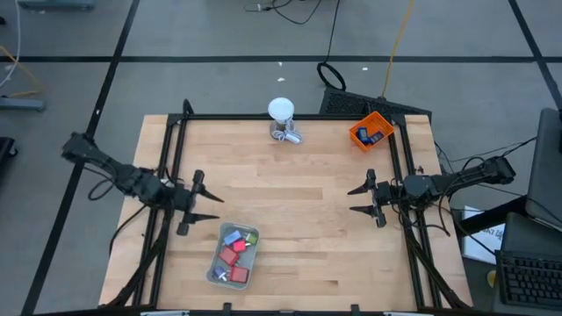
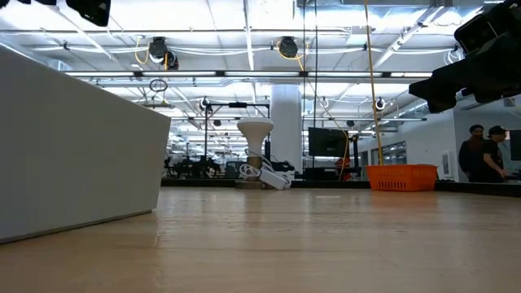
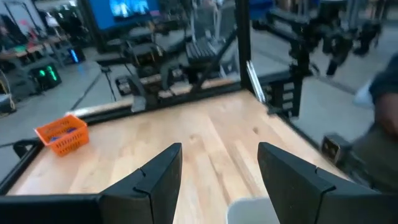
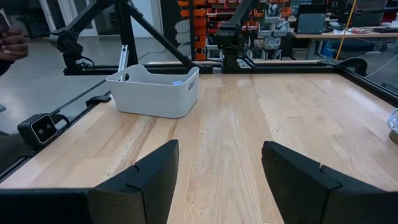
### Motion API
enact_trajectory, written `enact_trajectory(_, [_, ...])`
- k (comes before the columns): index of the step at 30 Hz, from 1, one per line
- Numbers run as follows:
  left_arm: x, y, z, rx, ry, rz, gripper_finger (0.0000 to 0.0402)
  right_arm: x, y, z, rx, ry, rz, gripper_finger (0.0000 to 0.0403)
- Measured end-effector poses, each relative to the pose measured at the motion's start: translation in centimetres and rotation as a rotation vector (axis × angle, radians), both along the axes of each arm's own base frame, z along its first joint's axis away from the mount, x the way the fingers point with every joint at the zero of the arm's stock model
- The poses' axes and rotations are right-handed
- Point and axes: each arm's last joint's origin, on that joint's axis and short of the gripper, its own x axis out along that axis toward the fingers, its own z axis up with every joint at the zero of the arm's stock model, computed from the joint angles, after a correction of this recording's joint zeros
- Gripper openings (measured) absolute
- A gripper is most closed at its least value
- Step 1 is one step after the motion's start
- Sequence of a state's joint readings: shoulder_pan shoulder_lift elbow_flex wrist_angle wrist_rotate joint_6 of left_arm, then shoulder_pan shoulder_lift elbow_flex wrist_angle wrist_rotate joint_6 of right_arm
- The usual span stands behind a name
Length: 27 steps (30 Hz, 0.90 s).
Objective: Pick & Place Office items
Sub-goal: Return to Home Position
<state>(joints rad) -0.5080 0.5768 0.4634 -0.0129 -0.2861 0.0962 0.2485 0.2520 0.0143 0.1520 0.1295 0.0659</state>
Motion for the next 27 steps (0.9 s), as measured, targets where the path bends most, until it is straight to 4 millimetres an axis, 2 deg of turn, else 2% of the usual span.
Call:
enact_trajectory(4, [-0.4,0.8,-0.6,-0.027,-0.048,0.034,0.0214,0.0,0.0,0.0,0.0,0.0,0.0,0.022])
enact_trajectory(12, [-2.5,2.8,0.7,-0.056,-0.171,0.109,0.0214,0.0,0.0,0.0,0.0,0.0,0.0,0.022])
enact_trajectory(18, [-2.9,3.8,1.0,-0.034,-0.212,0.166,0.0214,0.0,0.0,0.0,0.0,0.0,0.0,0.022])
enact_trajectory(27, [-3.3,4.5,1.1,-0.069,-0.223,0.09,0.0214,0.0,0.0,0.0,0.0,0.0,0.0,0.022])
